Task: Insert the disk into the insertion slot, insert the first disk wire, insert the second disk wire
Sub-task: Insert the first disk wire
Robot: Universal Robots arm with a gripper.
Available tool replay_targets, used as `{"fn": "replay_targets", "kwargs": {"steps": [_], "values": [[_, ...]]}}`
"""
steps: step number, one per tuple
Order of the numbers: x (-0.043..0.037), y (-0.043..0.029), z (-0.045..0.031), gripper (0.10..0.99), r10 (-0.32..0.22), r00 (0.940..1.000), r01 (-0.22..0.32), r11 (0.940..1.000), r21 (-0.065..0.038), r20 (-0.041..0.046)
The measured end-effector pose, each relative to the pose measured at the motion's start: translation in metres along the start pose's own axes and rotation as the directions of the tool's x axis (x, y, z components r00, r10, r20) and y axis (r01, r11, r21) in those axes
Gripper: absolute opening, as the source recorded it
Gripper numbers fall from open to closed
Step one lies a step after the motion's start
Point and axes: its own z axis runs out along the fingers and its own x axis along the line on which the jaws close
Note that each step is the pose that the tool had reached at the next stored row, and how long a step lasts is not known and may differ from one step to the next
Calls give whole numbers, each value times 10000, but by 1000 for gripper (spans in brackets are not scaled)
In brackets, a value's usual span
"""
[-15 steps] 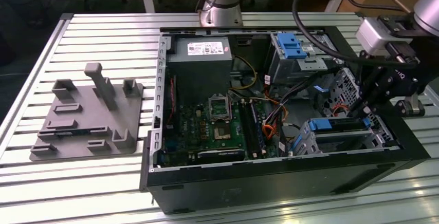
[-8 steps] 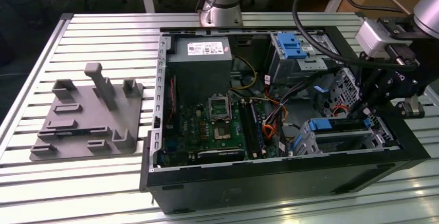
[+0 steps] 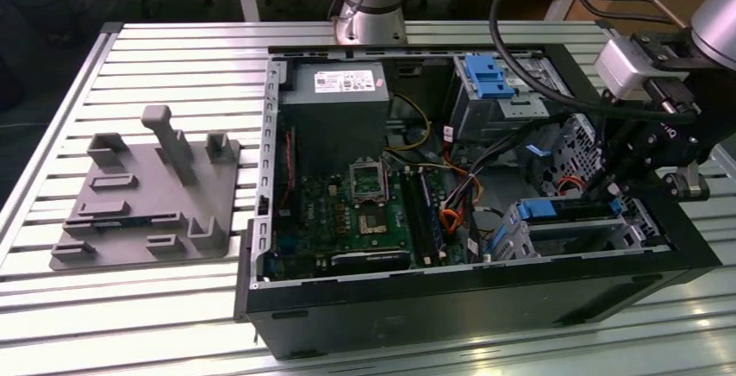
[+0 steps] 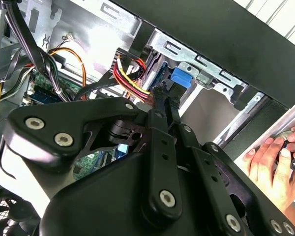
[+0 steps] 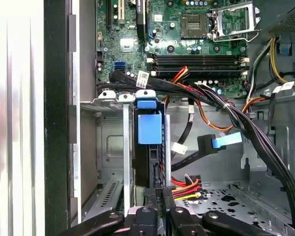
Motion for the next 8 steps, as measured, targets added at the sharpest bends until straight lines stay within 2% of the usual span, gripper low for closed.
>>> {"fn": "replay_targets", "kwargs": {"steps": [8], "values": [[1, -1, 29, 165, 0, 10000, 0, 10000, 0, 1]]}}
